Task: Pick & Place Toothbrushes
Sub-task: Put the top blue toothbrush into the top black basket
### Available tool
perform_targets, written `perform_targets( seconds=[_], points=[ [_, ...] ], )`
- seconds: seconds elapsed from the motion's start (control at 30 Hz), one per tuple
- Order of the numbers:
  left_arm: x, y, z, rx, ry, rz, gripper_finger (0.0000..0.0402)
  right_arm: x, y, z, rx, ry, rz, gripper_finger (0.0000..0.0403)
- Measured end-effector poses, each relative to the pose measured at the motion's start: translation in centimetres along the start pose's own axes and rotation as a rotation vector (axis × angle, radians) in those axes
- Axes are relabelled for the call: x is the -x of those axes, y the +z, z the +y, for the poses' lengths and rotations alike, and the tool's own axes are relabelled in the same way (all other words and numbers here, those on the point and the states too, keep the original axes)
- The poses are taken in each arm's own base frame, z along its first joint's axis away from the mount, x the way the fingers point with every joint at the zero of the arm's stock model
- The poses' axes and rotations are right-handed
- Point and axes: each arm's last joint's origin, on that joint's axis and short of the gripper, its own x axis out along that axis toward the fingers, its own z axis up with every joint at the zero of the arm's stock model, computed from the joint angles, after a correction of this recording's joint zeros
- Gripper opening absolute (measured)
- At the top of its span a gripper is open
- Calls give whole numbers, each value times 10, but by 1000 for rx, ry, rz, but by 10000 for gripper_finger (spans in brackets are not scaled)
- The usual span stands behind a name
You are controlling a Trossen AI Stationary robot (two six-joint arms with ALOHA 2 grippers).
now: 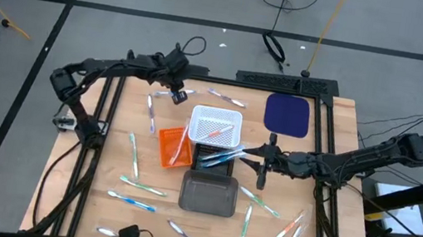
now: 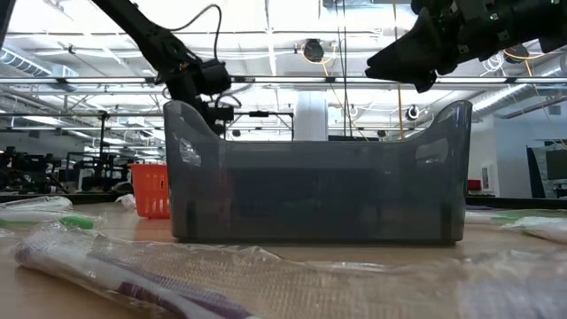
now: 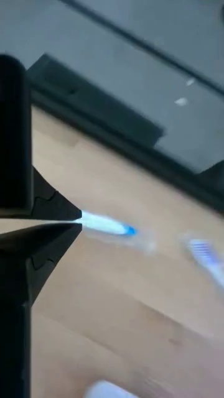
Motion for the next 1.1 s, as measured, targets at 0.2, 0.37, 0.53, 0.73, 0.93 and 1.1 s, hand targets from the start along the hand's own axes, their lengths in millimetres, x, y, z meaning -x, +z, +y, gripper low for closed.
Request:
perform_targets(
  seconds=[0.2, 0.37, 0.53, 0.73, 0.93, 1.1],
  points=[
    [-22, -8, -2, -6, -15, 90, 91, 0, 0, 0, 0, 0, 1, 126],
    [-34, -12, -3, -11, -16, 125, 151, 0, 0, 0, 1, 0, 3, 126],
    [-36, -12, -1, -17, 43, 141, 186, 0, 0, 0, 1, 0, 3, 126],
    [-37, -14, 6, -6, 52, 146, 195, 0, 0, 0, 2, 0, 4, 126],
    [-44, -19, 10, 15, 15, 162, 196, 0, 0, 0, 0, 0, 2, 126],
    [-58, -24, 10, 16, 1, 202, 196, 0, 0, 0, -1, 1, -1, 126]
  ],
)
